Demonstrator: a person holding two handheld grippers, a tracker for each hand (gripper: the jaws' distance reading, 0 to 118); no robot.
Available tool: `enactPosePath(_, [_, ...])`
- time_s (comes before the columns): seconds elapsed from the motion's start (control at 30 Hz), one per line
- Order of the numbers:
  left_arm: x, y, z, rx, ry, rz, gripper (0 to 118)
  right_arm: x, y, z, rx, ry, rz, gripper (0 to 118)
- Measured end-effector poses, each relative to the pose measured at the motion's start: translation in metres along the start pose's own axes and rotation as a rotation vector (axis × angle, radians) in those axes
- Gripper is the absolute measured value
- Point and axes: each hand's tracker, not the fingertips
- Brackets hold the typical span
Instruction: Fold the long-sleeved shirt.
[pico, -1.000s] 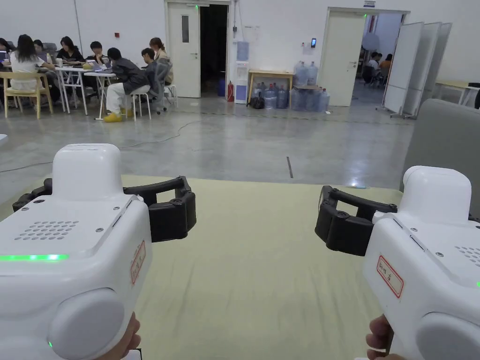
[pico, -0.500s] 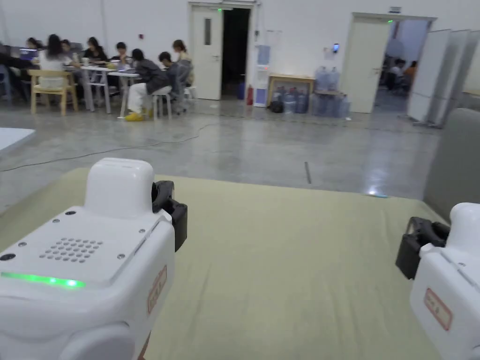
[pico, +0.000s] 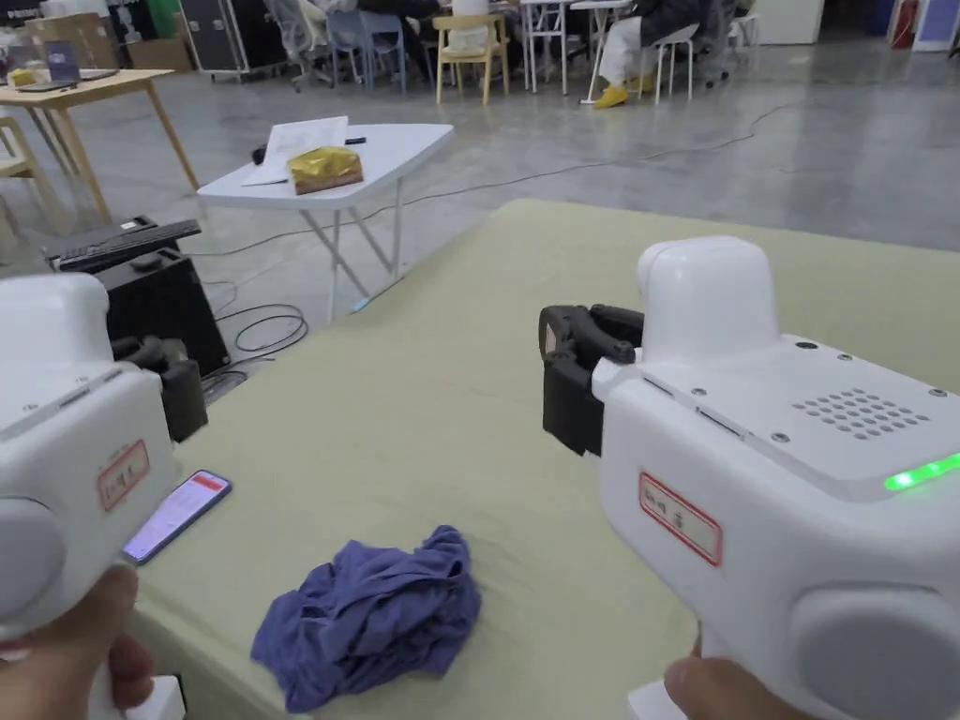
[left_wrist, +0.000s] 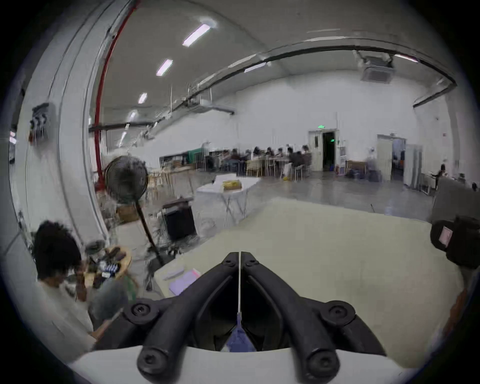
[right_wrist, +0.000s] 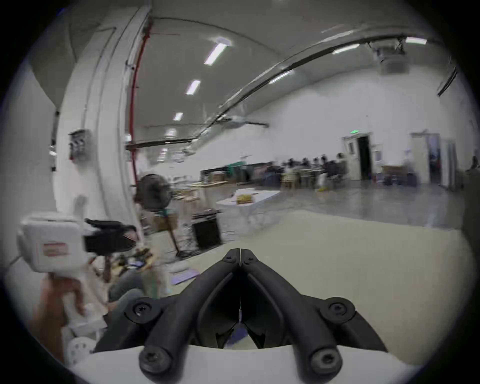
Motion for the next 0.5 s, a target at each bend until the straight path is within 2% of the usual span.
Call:
enactPosePath(0.07, [0.005, -0.02, -0.03, -0.074, -0.027, -0.028, 0, 0.012, -0.007, 0.001, -0.079, -0.004, -0.007, 2])
enactPosePath(0.17, [0.018, -0.06, -0.083, -0.218, -0.094, -0.051, 0, 0.04, -0.018, 0.008, -0.19, 0.003, -0.078, 2])
enactPosePath(0.2, [0.021, -0.072, -0.098, -0.259, -0.109, -0.038, 7, 0.045, -0.021, 0.016, -0.203, -0.009, -0.089, 2])
enactPosePath(0.23, [0.024, -0.091, -0.119, -0.319, -0.126, 0.011, 40, 0.051, -0.024, 0.022, -0.206, -0.059, -0.091, 2])
enactPosePath(0.27, [0.026, -0.11, -0.135, -0.4, -0.157, 0.042, 114, 0.057, -0.027, 0.028, -0.209, -0.102, -0.091, 2])
enactPosePath(0.3, [0.027, -0.123, -0.142, -0.503, -0.221, 0.052, 118, 0.062, -0.029, 0.032, -0.214, -0.123, -0.094, 2])
enactPosePath(0.33, [0.025, -0.127, -0.155, -0.464, -0.237, 0.084, 118, 0.066, -0.031, 0.038, -0.223, -0.141, -0.101, 2])
enactPosePath(0.4, [0.026, -0.161, -0.186, -0.582, -0.2, 0.031, 118, 0.073, -0.036, 0.045, -0.232, -0.177, -0.116, 2])
enactPosePath(0.5, [0.024, -0.189, -0.221, -0.654, -0.186, -0.033, 118, 0.08, -0.041, 0.051, -0.255, -0.217, -0.127, 2])
